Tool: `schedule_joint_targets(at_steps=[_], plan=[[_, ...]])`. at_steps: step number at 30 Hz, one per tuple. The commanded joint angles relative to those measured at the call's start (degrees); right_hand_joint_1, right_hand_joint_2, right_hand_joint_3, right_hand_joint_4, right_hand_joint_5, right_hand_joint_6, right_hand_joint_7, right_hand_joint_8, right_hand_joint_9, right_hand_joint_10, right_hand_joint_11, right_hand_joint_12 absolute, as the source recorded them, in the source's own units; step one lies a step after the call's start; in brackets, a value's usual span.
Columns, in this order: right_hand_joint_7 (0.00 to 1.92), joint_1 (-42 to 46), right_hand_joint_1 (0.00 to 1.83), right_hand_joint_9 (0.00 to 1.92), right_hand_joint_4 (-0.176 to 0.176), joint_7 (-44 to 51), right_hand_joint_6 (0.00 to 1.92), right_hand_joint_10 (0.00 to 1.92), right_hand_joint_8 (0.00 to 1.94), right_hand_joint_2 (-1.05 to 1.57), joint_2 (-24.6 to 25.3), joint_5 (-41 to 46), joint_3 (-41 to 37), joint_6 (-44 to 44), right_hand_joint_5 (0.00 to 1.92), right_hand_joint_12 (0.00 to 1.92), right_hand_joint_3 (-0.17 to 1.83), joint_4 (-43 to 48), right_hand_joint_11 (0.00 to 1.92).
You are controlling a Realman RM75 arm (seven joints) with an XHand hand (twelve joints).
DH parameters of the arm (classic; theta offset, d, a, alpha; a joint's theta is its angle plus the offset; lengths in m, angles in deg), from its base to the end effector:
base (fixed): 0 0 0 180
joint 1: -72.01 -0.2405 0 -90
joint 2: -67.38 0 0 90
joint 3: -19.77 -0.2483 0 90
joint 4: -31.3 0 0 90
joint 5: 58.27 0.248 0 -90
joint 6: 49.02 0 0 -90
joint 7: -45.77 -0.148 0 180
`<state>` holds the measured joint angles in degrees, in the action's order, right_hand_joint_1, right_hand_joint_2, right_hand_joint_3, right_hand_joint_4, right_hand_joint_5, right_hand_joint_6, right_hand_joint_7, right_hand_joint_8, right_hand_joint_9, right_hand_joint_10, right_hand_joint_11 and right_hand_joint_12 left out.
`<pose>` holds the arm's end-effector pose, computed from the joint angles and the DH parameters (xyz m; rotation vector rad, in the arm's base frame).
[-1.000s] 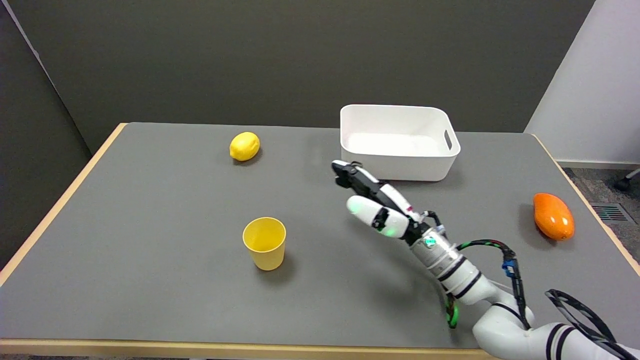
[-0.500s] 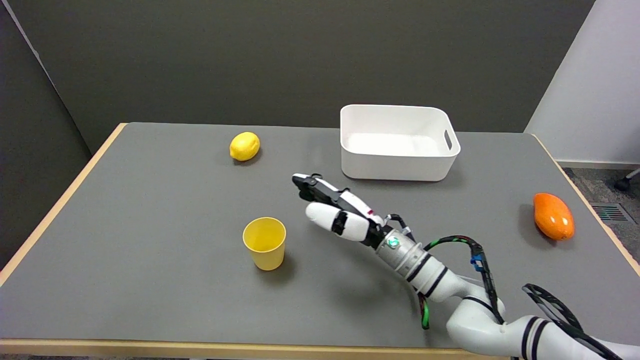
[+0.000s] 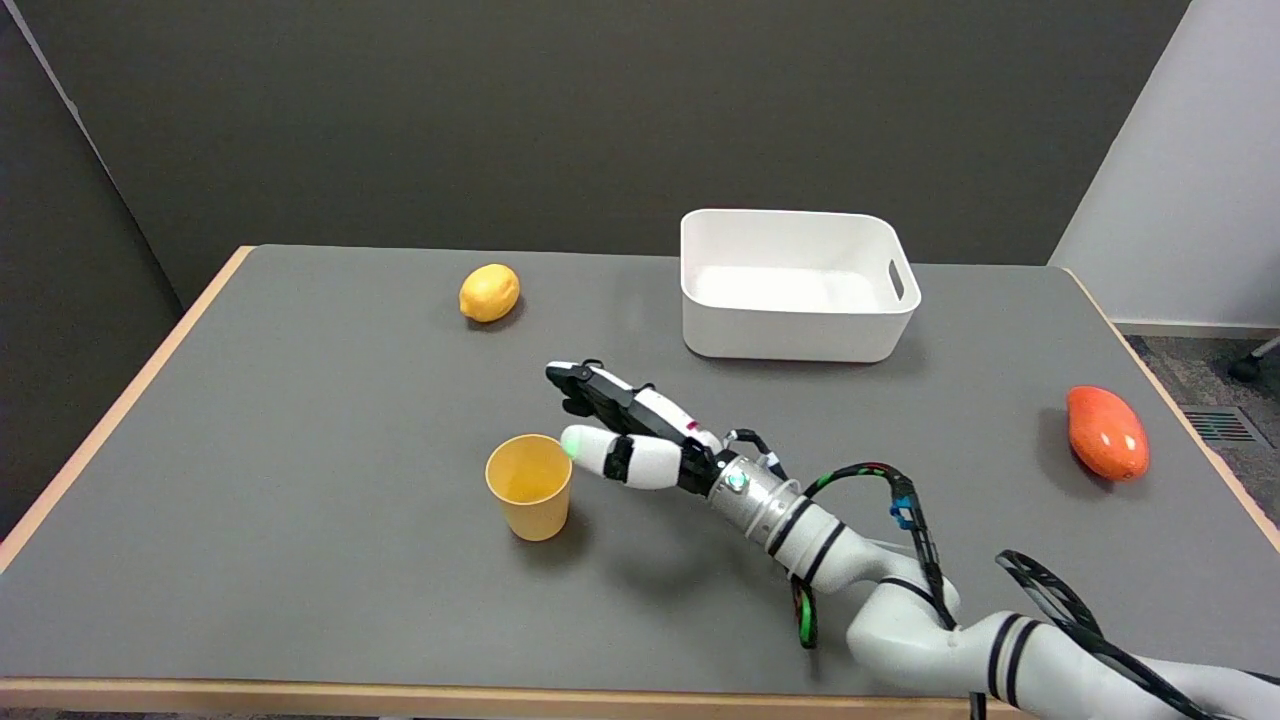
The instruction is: Pick up the yellow cup.
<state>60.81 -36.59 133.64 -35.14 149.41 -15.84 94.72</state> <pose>-0.3364 -0.3745 0.1894 1.7145 -1.3085 0.8779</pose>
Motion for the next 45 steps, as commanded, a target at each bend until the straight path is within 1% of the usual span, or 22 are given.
schedule_joint_targets(at_steps=[1,9,12,15,16,17,18,24,27,35,36,37,39,40,42,44,45], plan=[[0.04,-7.1,0.55,0.0,-0.061,-0.14,0.42,0.36,0.33,0.57,5.22,-2.48,3.06,-2.53,0.05,0.58,0.99,-9.0,0.0],[0.04,-7.3,0.55,0.0,-0.054,-0.14,0.41,0.35,0.32,0.56,5.83,-2.82,3.19,-2.56,0.05,0.59,0.99,-9.49,0.0],[0.08,-6.88,0.35,0.01,-0.047,-0.14,0.36,0.39,0.28,0.59,5.83,-2.82,3.19,-2.04,0.08,0.66,0.93,-8.9,0.0],[0.1,-6.15,0.35,0.0,-0.046,-0.14,0.31,0.44,0.23,0.64,5.83,-2.82,3.2,-1.52,0.1,0.66,0.81,-7.91,0.0],[0.1,-5.77,0.35,0.0,-0.046,-0.14,0.31,0.44,0.23,0.64,5.83,-2.82,3.2,-1.23,0.1,0.66,0.81,-7.56,0.0],[0.09,-5.53,0.39,0.0,-0.047,-0.14,0.33,0.42,0.25,0.62,5.83,-2.82,3.2,-1.07,0.09,0.65,0.84,-7.38,0.0],[0.04,-4.95,0.53,0.0,-0.053,-0.14,0.41,0.33,0.32,0.55,5.8,-2.82,3.16,-0.68,0.05,0.58,0.98,-6.9,0.0],[0.06,-2.77,0.52,0.03,-0.066,-0.14,0.39,0.21,0.24,0.54,5.35,-2.82,2.79,0.81,0.05,0.51,0.97,-5.41,0.0],[0.06,-2.25,0.31,0.01,-0.064,-0.14,0.35,0.26,0.22,0.56,5.35,-2.85,2.95,1.13,0.05,0.55,0.91,-5.05,0.0],[0.06,-1.73,0.27,0.0,-0.067,-0.14,0.32,0.24,0.18,0.55,5.35,-4.94,3.22,1.08,0.05,0.53,0.91,-3.89,0.0],[0.07,-1.73,0.34,0.01,-0.079,-0.14,0.3,0.18,0.13,0.55,5.35,-5.08,3.27,1.0,0.06,0.49,0.93,-3.6,0.0],[0.09,-1.73,0.44,0.04,-0.098,-0.14,0.27,0.08,0.04,0.55,5.35,-5.16,3.32,0.94,0.07,0.43,0.96,-3.23,0.0],[0.09,-1.71,0.47,0.03,-0.103,-0.14,0.24,0.06,0.0,0.53,5.37,-5.27,3.53,0.86,0.07,0.41,0.96,-3.0,0.0],[0.08,-1.61,0.46,0.02,-0.098,-0.14,0.24,0.07,0.01,0.52,5.43,-5.55,3.59,0.76,0.07,0.42,0.95,-3.0,0.0],[0.07,-1.42,0.41,0.01,-0.079,-0.14,0.24,0.12,0.05,0.49,5.43,-6.14,3.59,0.09,0.06,0.44,0.92,-2.92,0.0],[0.02,-1.25,0.25,0.0,-0.082,-0.14,0.25,0.14,0.13,0.56,5.51,-6.67,3.62,-0.65,0.04,0.44,0.89,-2.92,0.0],[0.02,-1.22,0.23,0.0,-0.077,-0.14,0.23,0.13,0.12,0.55,5.54,-7.02,3.67,-1.13,0.04,0.42,0.89,-2.92,0.0]])
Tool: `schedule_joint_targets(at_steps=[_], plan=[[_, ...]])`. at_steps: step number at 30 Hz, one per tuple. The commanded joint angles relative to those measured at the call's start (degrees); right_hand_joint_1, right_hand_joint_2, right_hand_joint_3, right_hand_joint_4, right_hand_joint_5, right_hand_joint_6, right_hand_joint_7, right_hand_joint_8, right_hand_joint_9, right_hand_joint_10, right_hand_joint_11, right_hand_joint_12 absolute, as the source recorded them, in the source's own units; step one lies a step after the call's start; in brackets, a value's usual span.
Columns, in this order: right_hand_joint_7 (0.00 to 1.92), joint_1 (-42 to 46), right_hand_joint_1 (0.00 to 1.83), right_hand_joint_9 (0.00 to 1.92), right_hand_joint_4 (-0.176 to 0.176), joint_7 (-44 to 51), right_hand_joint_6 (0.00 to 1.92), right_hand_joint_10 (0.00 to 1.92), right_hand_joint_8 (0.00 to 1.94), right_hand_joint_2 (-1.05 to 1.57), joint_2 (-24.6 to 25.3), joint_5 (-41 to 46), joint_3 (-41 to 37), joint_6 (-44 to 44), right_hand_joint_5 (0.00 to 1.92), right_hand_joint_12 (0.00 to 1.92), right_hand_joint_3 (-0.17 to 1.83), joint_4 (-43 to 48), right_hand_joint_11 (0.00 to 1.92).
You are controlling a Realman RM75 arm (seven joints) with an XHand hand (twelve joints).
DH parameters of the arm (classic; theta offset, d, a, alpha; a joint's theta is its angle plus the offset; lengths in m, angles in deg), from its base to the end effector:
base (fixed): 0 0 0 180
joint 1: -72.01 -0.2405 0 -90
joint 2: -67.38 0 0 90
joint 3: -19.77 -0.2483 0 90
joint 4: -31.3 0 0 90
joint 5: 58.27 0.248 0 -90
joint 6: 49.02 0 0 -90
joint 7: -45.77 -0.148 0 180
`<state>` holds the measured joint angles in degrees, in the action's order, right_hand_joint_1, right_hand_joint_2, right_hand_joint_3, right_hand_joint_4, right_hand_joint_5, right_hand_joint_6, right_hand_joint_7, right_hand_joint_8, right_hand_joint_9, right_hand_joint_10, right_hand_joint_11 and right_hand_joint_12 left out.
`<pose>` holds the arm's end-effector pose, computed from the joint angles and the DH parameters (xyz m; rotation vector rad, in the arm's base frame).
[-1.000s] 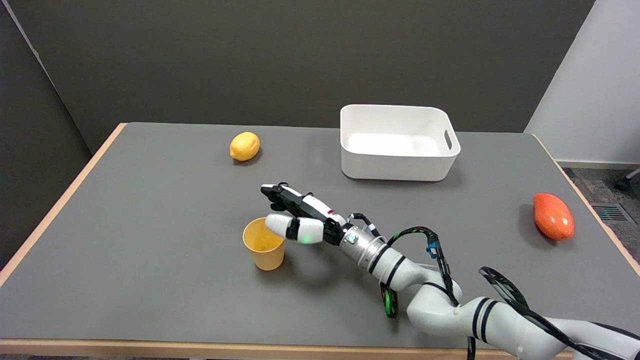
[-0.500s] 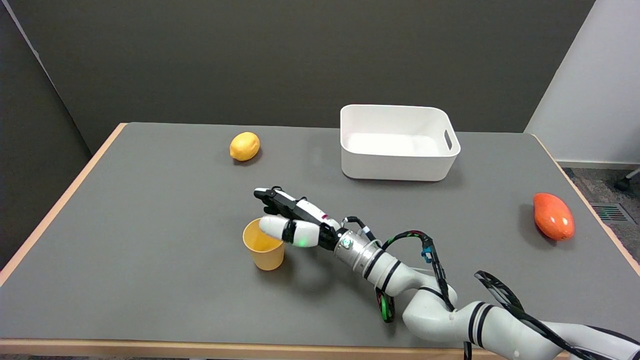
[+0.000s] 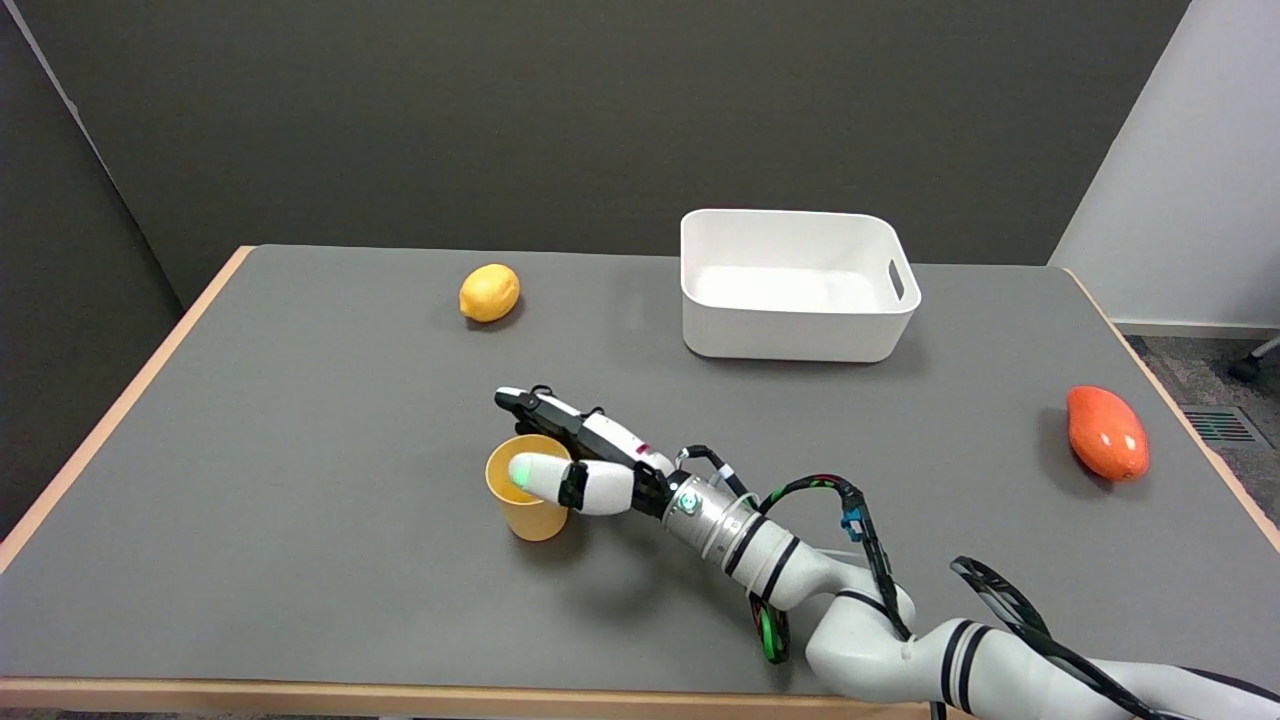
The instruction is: Pick up the yellow cup.
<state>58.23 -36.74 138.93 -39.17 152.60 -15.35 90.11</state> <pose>-0.3466 -0.3739 0.1469 1.7756 -1.3443 0.8224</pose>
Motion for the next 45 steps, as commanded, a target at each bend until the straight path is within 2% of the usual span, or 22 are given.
schedule_joint_targets(at_steps=[1,5,7,10,16,27,32,35,41,43,45], plan=[[0.01,1.42,0.23,0.0,-0.074,0.0,0.21,0.11,0.11,0.54,0.3,-3.24,0.49,-1.92,0.04,0.4,0.9,1.66,0.0],[0.0,1.29,0.23,0.0,-0.071,0.0,0.17,0.07,0.11,0.54,0.33,-3.83,0.59,-2.59,0.04,0.38,0.9,1.11,0.0],[0.0,1.14,0.25,0.0,-0.058,0.0,0.15,0.04,0.09,0.54,0.39,-3.83,0.65,-3.47,0.04,0.37,0.91,1.05,0.0],[0.0,1.02,0.31,0.0,-0.079,0.0,0.16,0.01,0.08,0.55,0.39,-3.83,0.65,-4.45,0.03,0.36,0.88,0.87,0.0],[0.0,0.99,0.41,0.0,-0.085,0.0,0.14,0.0,0.01,0.57,0.39,-3.75,0.65,-4.75,0.02,0.37,0.86,0.15,0.0],[0.0,0.7,0.42,0.0,-0.087,0.0,0.1,0.0,0.0,0.57,0.36,-3.83,0.41,-4.19,0.02,0.36,0.87,-0.07,0.0],[0.0,0.59,0.42,0.0,-0.088,0.43,0.09,0.0,0.0,0.56,0.12,-3.85,-0.07,-1.16,0.02,0.35,0.87,0.7,0.0],[0.0,0.23,0.42,0.0,-0.09,0.56,0.1,0.0,0.0,0.56,-0.63,-5.02,-0.79,0.85,0.01,0.29,0.86,2.51,0.0],[0.0,0.42,0.45,0.0,-0.107,0.62,0.08,0.0,0.0,0.57,-2.45,-8.33,-2.74,0.78,0.0,0.0,0.86,7.48,0.0],[0.0,0.5,0.46,0.0,-0.108,1.21,0.08,0.0,0.0,0.56,-2.88,-8.86,-3.52,0.73,0.0,0.0,0.85,7.02,0.0],[0.0,2.17,0.48,0.0,-0.11,-3.95,0.08,0.0,0.0,0.56,-0.79,-4.82,0.65,2.93,0.0,0.0,0.86,14.47,0.0]])
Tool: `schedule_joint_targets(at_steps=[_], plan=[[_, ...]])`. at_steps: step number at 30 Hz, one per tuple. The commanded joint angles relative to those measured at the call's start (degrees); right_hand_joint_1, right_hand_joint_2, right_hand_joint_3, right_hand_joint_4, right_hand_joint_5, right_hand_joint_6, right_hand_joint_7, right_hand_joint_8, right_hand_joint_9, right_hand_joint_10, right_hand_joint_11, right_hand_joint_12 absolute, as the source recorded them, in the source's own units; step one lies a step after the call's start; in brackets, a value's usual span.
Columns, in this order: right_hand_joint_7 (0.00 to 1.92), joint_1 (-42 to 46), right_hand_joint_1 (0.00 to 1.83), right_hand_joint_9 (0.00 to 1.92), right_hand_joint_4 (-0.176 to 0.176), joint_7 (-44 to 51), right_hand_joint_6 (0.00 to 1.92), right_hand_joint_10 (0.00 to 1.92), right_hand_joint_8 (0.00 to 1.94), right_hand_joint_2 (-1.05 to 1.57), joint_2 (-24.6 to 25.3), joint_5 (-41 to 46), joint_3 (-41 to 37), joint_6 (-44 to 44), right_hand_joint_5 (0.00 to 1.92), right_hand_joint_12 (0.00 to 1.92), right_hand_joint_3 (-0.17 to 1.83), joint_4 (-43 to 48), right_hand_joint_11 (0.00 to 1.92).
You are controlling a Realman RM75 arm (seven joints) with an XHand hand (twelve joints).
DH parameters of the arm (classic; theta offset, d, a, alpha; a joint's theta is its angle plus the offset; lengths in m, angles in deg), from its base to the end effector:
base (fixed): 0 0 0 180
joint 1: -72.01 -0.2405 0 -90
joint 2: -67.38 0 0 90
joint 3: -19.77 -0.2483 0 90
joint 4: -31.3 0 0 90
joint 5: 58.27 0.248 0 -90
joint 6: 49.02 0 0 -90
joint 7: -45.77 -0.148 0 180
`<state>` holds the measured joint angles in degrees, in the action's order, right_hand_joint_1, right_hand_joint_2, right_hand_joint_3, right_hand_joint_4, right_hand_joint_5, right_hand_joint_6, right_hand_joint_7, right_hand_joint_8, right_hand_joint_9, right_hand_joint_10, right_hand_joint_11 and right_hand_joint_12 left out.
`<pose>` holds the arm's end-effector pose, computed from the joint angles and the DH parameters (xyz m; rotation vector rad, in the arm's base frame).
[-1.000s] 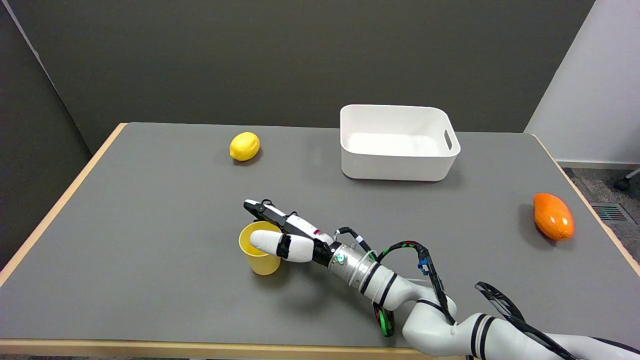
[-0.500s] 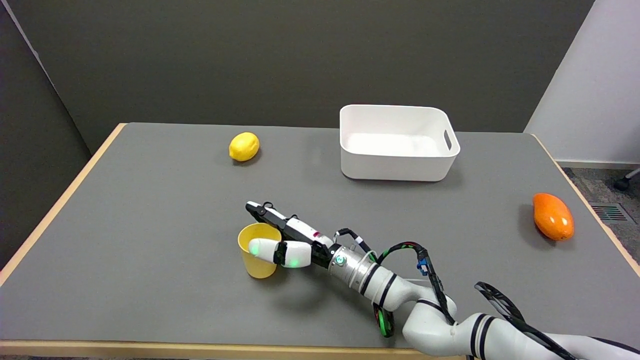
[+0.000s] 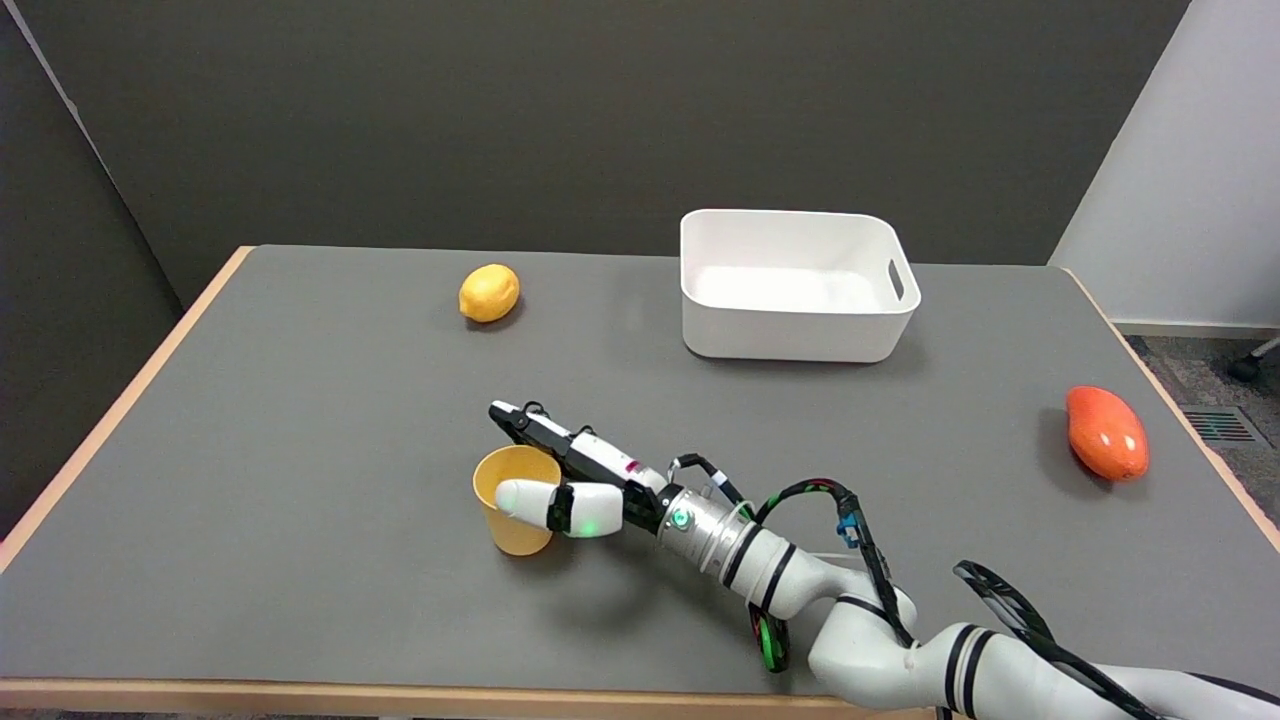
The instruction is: Pick up the yellow cup.
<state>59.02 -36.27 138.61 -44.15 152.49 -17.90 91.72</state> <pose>-0.3503 -0.3671 0.1393 1.8305 -1.3102 0.7178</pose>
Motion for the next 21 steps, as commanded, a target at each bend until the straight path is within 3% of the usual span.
schedule_joint_targets(at_steps=[1,21], plan=[[0.0,0.26,0.48,0.0,-0.11,0.17,0.08,0.0,0.0,0.56,-2.33,-3.08,-3.24,3.64,0.0,0.0,0.86,5.94,0.0],[0.0,-3.38,0.41,0.0,-0.111,-1.19,0.06,0.0,0.0,0.55,-0.62,-1.89,-1.7,2.54,0.0,0.0,0.83,-7.94,0.0]])
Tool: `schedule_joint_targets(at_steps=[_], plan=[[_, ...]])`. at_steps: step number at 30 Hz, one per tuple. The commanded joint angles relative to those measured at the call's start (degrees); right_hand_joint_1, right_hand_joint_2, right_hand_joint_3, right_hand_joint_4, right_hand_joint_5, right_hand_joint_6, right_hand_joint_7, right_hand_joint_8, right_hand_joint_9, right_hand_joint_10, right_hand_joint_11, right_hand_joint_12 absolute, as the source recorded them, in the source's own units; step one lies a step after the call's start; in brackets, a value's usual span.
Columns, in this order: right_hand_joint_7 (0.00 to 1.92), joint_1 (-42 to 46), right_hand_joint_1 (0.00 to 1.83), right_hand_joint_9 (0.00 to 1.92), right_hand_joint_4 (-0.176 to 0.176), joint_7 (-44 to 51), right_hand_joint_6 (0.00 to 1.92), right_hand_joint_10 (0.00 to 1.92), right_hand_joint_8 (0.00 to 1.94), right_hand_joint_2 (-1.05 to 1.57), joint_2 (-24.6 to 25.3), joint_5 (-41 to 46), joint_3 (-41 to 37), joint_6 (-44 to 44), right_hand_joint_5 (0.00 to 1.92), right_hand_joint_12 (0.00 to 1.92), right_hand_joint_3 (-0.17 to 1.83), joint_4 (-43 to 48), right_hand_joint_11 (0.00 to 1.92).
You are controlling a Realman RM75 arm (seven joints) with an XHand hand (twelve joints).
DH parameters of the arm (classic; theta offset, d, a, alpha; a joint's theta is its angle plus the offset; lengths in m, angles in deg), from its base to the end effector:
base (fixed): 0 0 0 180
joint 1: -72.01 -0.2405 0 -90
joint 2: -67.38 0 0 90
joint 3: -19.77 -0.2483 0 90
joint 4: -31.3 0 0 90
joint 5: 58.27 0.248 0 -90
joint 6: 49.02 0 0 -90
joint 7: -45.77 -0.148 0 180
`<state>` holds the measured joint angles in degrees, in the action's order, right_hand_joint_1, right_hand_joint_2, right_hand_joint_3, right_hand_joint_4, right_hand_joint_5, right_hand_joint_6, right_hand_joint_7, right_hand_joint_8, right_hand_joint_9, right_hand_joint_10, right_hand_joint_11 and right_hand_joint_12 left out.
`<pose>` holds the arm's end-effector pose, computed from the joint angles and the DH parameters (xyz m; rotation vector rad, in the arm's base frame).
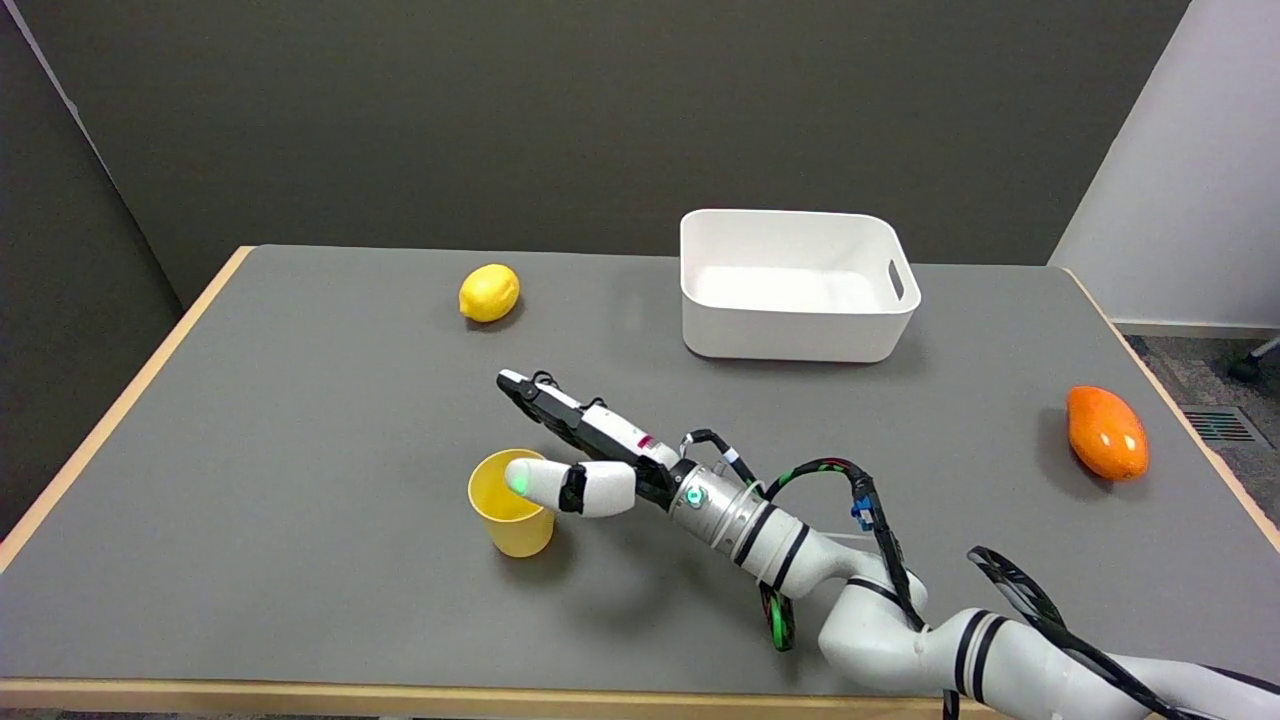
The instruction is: Pick up the yellow cup.
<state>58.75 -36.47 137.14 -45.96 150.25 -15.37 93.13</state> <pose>-0.3313 -0.3750 0.1527 1.8870 -1.2366 0.7645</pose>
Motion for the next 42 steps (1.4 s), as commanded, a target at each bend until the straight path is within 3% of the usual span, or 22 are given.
schedule_joint_targets(at_steps=[1,4,29,42], plan=[[0.0,-3.12,0.4,0.0,-0.109,-1.54,0.05,0.0,0.0,0.55,1.14,0.33,1.01,0.23,0.0,0.0,0.82,-8.9,0.0],[0.0,-3.43,0.41,0.0,-0.112,-1.57,0.06,0.0,0.0,0.6,1.15,0.32,1.03,0.4,0.0,0.01,0.72,-9.13,0.0],[0.0,-1.95,0.35,0.0,-0.136,-1.54,0.08,0.0,0.0,0.57,1.14,-0.15,1.66,2.38,0.0,0.11,0.74,-8.52,0.0],[0.0,-1.89,0.35,0.0,-0.127,-1.28,0.07,0.0,0.0,0.57,1.56,-0.33,2.36,2.04,0.0,0.11,0.74,-8.6,0.0]])
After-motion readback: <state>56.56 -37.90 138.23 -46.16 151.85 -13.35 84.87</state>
